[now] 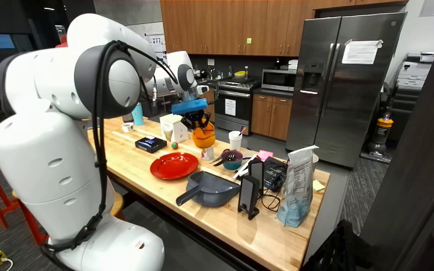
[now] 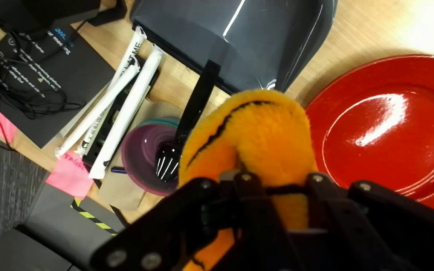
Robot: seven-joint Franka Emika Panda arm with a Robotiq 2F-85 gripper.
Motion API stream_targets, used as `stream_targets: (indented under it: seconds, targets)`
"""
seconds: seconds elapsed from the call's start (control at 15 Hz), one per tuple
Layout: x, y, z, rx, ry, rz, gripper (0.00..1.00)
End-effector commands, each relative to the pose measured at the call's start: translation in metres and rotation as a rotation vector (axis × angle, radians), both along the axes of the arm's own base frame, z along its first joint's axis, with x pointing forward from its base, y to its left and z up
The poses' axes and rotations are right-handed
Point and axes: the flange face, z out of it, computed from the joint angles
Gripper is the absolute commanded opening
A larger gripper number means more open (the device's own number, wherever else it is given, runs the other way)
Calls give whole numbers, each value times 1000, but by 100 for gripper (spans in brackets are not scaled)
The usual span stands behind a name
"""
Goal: Move the basketball off the plate and onto the counter
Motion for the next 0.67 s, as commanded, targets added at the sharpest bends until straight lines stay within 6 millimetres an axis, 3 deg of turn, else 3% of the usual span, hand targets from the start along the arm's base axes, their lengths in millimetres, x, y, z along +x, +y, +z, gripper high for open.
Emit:
stream_targets:
  seconds: [0.0, 0.6]
  targets:
    - [10, -11, 13, -24, 12, -53, 5]
    - [18, -19, 19, -46, 38, -115, 5]
